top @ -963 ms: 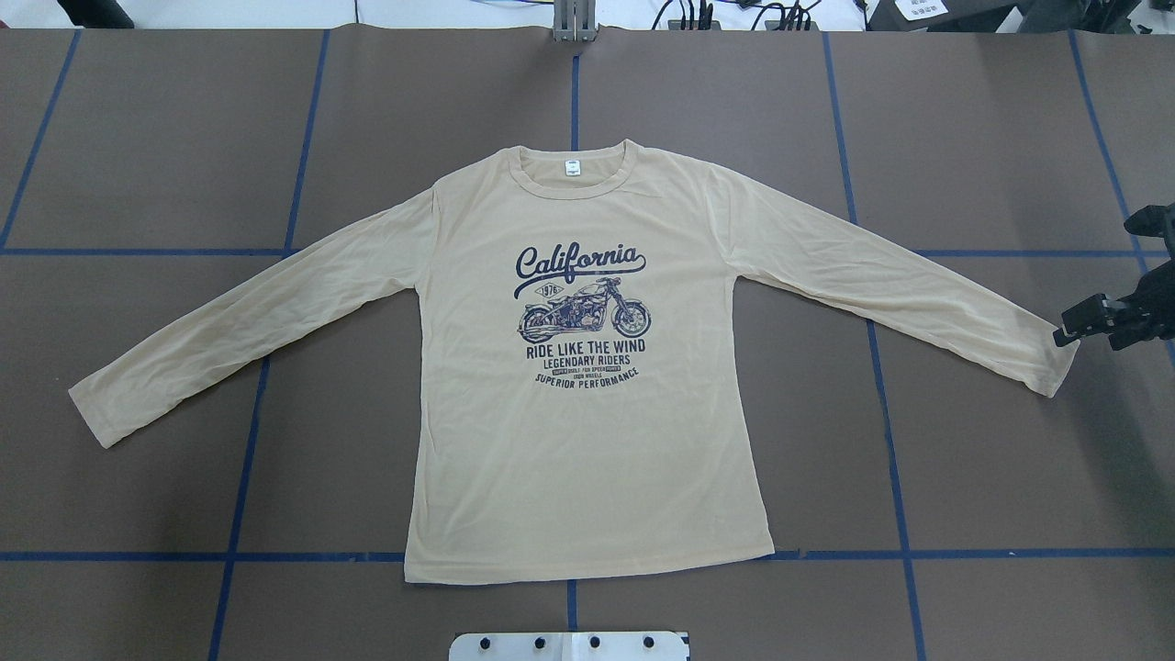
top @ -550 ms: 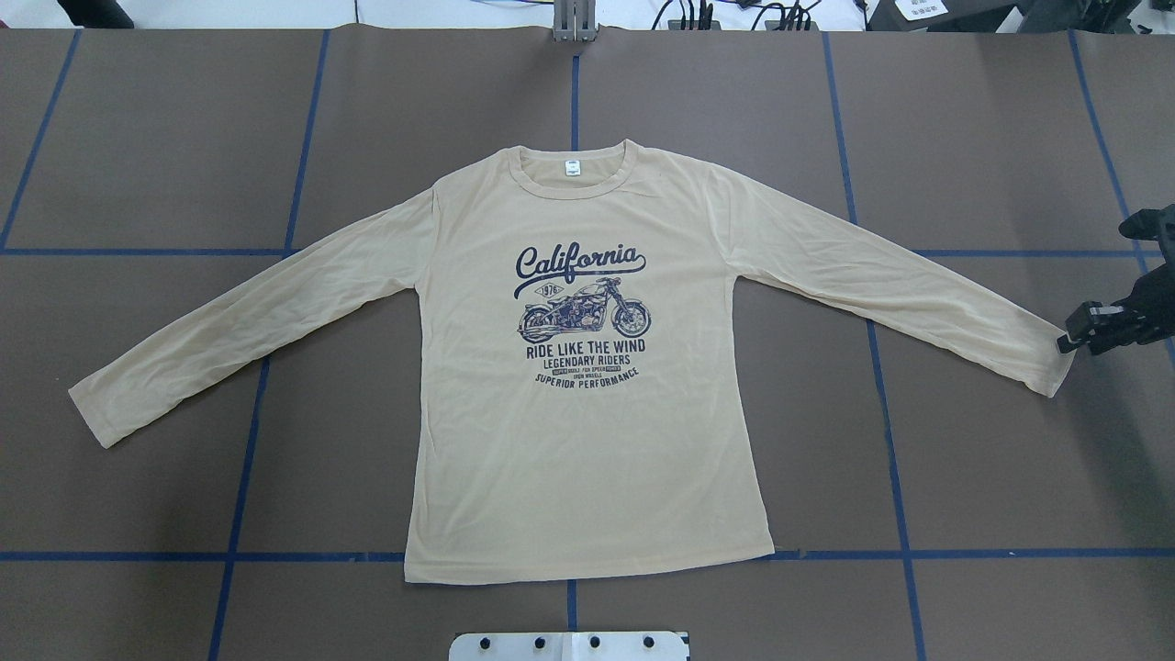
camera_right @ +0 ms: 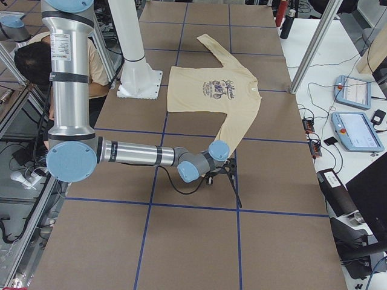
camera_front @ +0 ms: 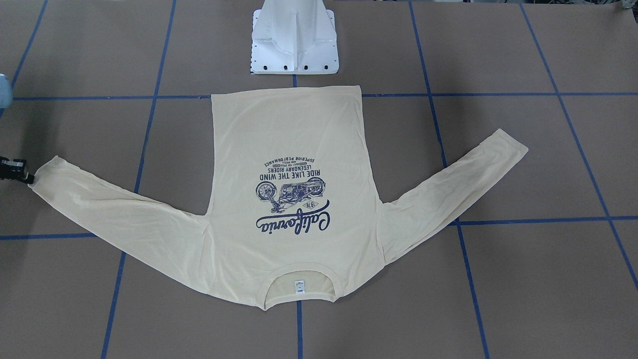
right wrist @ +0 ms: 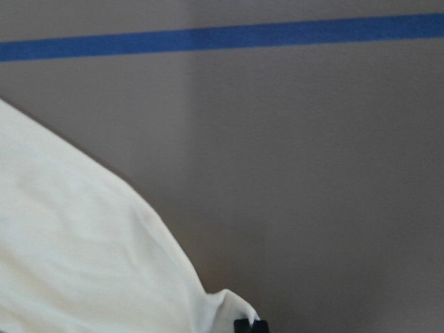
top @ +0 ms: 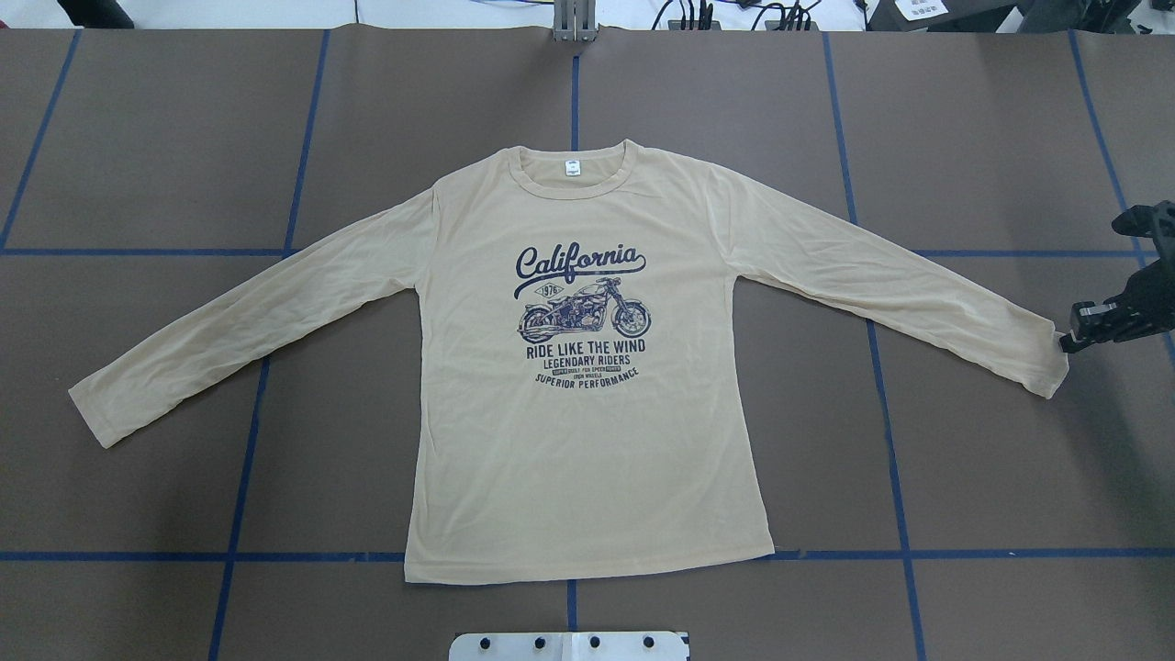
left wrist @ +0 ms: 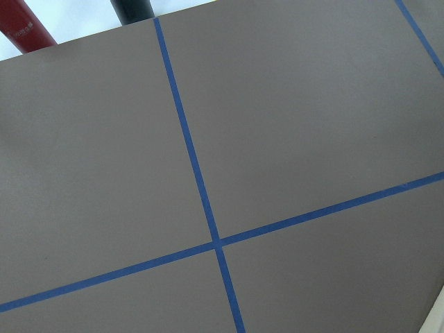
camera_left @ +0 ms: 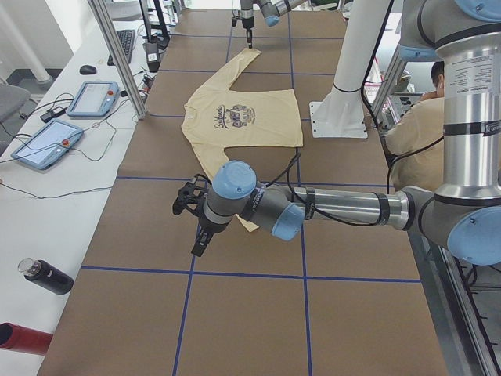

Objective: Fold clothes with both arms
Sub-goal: 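Grasp the sleeve cuff nearest the right gripper, then carry the sleeve with the right gripper across the shirt toward the collar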

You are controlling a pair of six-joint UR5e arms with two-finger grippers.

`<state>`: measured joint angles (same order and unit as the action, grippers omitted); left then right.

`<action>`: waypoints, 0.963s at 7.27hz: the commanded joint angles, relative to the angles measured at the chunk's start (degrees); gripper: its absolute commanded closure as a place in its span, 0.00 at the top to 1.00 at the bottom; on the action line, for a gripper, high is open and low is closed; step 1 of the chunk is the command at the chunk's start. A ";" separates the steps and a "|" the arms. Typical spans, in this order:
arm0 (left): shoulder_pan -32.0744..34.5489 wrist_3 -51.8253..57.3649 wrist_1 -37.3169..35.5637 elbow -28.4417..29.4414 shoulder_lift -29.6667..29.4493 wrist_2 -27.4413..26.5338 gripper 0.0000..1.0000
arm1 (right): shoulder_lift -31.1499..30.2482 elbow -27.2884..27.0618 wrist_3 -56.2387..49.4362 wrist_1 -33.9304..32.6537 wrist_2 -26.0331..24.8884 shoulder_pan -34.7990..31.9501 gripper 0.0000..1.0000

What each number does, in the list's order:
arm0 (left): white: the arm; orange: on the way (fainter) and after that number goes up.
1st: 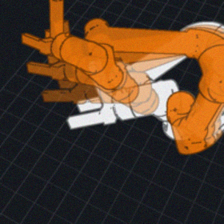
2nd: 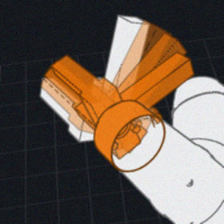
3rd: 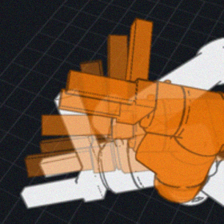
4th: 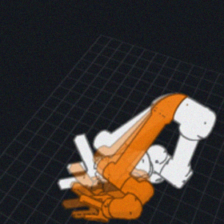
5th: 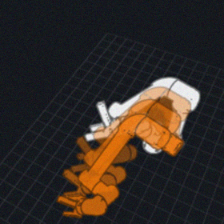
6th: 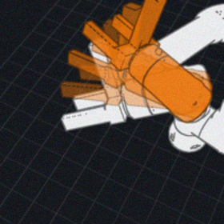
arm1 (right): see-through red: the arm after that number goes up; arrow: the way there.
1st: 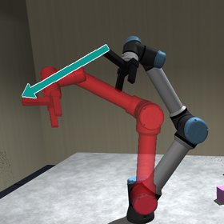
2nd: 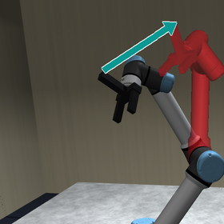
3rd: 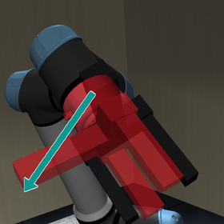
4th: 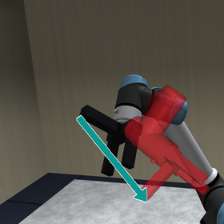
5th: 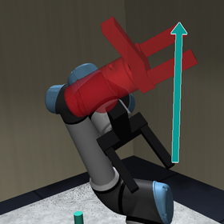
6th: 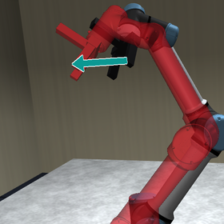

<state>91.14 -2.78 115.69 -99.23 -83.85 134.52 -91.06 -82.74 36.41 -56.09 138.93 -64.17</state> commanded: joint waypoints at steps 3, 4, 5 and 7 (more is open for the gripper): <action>0.00 -0.04 0.07 -0.35 0.00 2.14 1.00 | 9.01 -7.79 15.03 -0.60 3.01 0.44 0.00; 0.00 -0.04 0.07 -0.17 -0.09 2.15 1.00 | 16.72 -6.48 25.89 -3.99 1.97 2.80 0.00; 0.00 -0.04 0.07 -0.43 -0.26 2.23 1.00 | 24.45 -6.38 33.48 -8.81 -3.26 6.48 0.00; 0.00 0.14 0.59 -0.09 -0.26 2.15 1.00 | 39.74 -1.50 42.57 -12.90 -19.94 16.50 0.00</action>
<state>91.14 -2.73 115.91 -99.55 -84.11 136.70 -61.30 -87.68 72.72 -66.60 128.66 -53.27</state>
